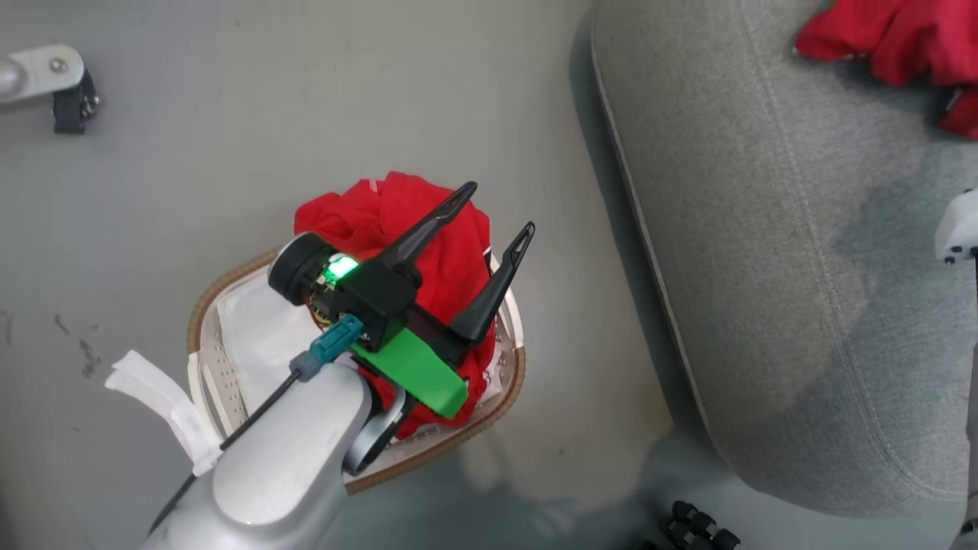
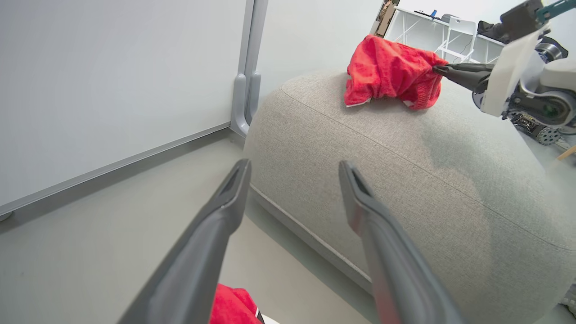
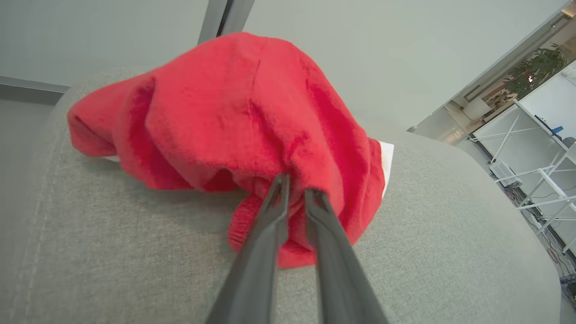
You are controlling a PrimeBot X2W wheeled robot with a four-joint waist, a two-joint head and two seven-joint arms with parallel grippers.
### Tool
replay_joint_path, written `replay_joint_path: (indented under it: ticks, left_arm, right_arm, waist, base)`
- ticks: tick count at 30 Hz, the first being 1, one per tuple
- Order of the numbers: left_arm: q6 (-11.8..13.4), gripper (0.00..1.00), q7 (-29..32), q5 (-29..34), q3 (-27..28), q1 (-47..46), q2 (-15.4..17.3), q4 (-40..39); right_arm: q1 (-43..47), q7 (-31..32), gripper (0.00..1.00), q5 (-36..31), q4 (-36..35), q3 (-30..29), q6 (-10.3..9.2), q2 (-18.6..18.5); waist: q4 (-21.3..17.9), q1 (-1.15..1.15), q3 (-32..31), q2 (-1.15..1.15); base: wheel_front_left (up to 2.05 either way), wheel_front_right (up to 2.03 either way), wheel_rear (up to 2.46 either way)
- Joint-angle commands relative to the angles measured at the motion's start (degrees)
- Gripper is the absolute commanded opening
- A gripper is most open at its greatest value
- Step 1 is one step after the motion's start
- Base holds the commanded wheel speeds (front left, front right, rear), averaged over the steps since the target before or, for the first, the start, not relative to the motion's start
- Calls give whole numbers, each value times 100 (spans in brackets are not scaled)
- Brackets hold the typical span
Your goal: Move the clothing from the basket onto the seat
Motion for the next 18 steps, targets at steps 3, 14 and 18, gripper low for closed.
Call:
replay_joint_path:
  ticks: [3,14,18]
  left_arm:
    - [-17,100,3,44,94,217,-90,45]
    - [-17,100,4,324,435,880,-400,25]
    - [-17,100,4,386,716,1097,-493,92]
  right_arm:
    - [360,-2,100,182,-264,14,-8,101]
    - [1296,-3,100,902,-1421,795,-8,329]
    - [1429,-3,100,1222,-1622,1134,-8,372]
  waist:
    - [-73,0,-514,0]
    - [81,0,-1328,0]
    - [256,0,-1558,0]
  base:
    - [0,0,0]
    - [0,0,0]
    - [0,0,0]
